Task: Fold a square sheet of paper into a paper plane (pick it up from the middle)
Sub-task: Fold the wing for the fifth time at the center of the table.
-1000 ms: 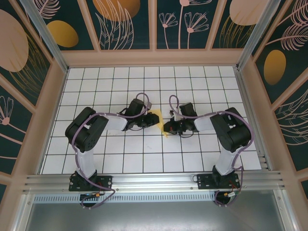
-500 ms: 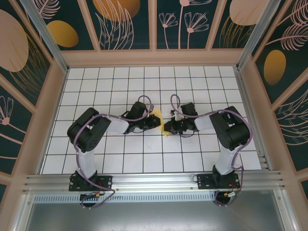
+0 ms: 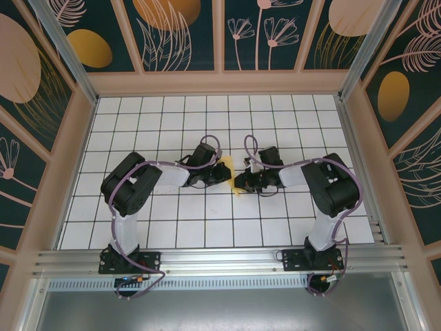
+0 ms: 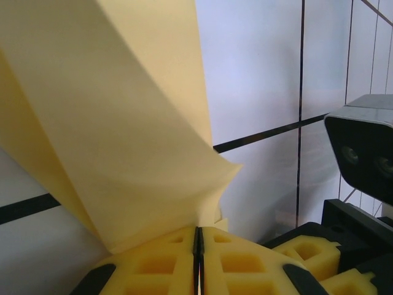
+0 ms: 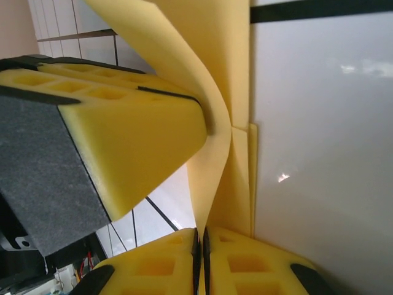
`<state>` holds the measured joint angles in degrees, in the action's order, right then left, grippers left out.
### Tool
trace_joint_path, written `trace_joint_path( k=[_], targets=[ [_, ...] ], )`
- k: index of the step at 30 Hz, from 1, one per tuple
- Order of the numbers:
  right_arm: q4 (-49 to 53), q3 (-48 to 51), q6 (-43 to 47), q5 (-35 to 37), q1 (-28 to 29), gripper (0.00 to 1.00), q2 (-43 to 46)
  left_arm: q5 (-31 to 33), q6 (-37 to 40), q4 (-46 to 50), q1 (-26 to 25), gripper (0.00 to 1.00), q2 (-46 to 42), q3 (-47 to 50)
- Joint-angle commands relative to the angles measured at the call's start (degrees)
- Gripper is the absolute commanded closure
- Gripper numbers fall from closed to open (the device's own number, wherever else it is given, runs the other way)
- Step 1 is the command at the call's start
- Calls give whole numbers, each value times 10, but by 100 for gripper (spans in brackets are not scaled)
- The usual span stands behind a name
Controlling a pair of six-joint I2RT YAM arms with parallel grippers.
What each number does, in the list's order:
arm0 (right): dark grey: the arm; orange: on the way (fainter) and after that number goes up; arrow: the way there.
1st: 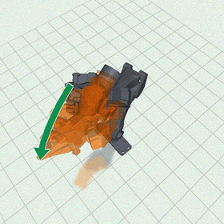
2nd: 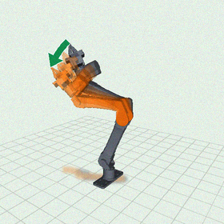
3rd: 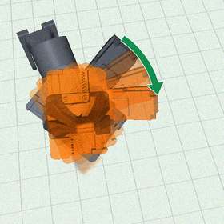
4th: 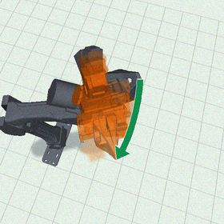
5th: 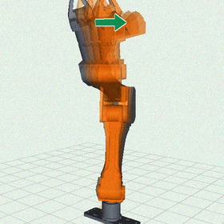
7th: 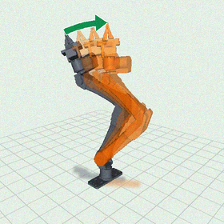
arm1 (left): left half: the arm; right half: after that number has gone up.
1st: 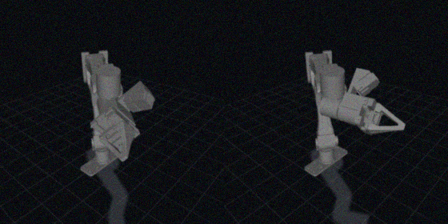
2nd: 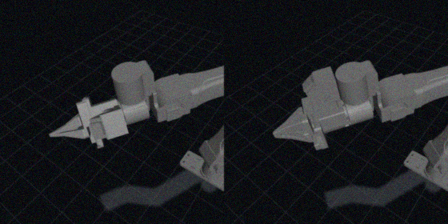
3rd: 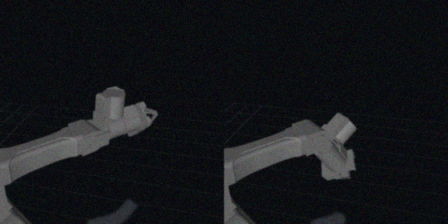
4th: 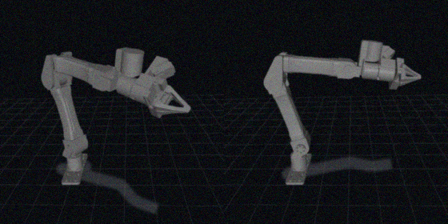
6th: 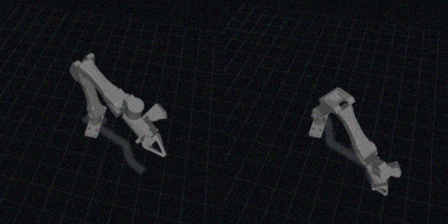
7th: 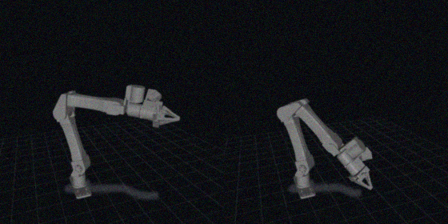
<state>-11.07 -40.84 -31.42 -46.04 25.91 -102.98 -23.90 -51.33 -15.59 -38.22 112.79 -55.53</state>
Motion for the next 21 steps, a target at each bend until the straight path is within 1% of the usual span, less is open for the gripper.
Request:
trace_joint_path(
  k=[1, 6, 10, 12, 14, 19, 21],
  targets=[
    [48, 17, 16, 10, 1, 86, 20, 61, 2, 51, 3, 87, 38, 1],
    [45, 36, 14, 7, 3, 88, 29, 60, 3, 54, 3, 87, 40, 2],
    [42, 38, 15, 12, 5, 94, 11, 60, 2, 55, 3, 87, 41, 2],
    [42, 37, 15, 18, 5, 94, 1, 59, 3, 55, 3, 87, 41, 1],
    [45, 33, 16, 23, 5, 92, 0, 59, 2, 56, 3, 87, 43, 1],
    [71, 31, 30, 36, 6, 86, 40, 61, 3, 59, 3, 87, 42, 1],
    [82, 32, 39, 38, 6, 86, 47, 61, 2, 60, 3, 87, 44, 2]
  ],
)
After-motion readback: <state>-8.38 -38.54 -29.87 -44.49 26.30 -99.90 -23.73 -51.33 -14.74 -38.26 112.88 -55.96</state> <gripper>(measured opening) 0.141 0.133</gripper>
